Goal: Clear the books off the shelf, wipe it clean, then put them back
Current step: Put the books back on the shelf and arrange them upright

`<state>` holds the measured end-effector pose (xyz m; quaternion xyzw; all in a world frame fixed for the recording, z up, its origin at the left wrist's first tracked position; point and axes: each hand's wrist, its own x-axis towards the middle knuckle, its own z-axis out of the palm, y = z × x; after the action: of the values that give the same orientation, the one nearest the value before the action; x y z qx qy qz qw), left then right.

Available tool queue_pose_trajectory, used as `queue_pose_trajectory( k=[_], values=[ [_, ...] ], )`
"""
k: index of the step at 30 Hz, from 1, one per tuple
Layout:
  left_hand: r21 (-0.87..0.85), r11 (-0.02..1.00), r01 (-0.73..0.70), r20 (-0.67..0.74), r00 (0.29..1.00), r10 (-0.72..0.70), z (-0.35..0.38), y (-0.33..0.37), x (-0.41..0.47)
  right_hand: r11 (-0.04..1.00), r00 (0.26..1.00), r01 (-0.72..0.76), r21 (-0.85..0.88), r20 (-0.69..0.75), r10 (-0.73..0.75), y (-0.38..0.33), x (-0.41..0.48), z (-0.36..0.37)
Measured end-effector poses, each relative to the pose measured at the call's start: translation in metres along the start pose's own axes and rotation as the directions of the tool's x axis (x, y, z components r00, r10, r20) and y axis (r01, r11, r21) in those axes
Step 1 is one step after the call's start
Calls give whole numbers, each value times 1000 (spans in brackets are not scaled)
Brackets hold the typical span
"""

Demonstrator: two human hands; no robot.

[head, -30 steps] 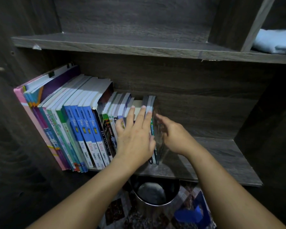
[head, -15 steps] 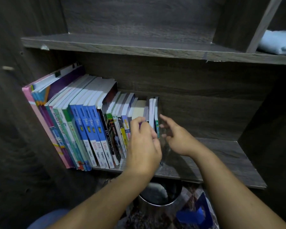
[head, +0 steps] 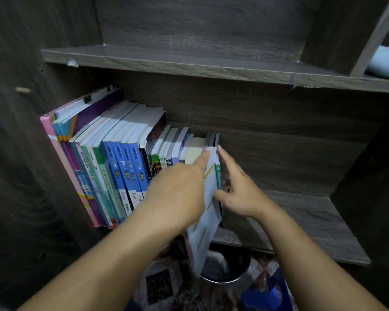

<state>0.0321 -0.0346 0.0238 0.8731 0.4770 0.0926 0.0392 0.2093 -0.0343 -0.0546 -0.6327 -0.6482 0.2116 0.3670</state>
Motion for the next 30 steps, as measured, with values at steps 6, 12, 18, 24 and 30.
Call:
queue_pose_trajectory(
  k=[6,12,18,24,30],
  values=[
    [83,995,61,96,993,-69,-42,-34,-23,967,989,97,-234,-88,-120,-35,5,15],
    [133,980,146,149,975,-166,-39,-47,-21,720,996,6,-694,-61,-67,-60,12,40],
    [138,981,138,198,966,-164,-31,-48,-21,753,978,-75,-654,-194,-71,-62,18,47],
    [116,989,94,208,971,-117,-33,-44,-23,752,933,-221,-620,-359,-22,-57,20,38],
    [87,992,93,152,983,-105,-34,-36,-19,823,867,-298,-484,-498,21,-43,15,29]
  ],
)
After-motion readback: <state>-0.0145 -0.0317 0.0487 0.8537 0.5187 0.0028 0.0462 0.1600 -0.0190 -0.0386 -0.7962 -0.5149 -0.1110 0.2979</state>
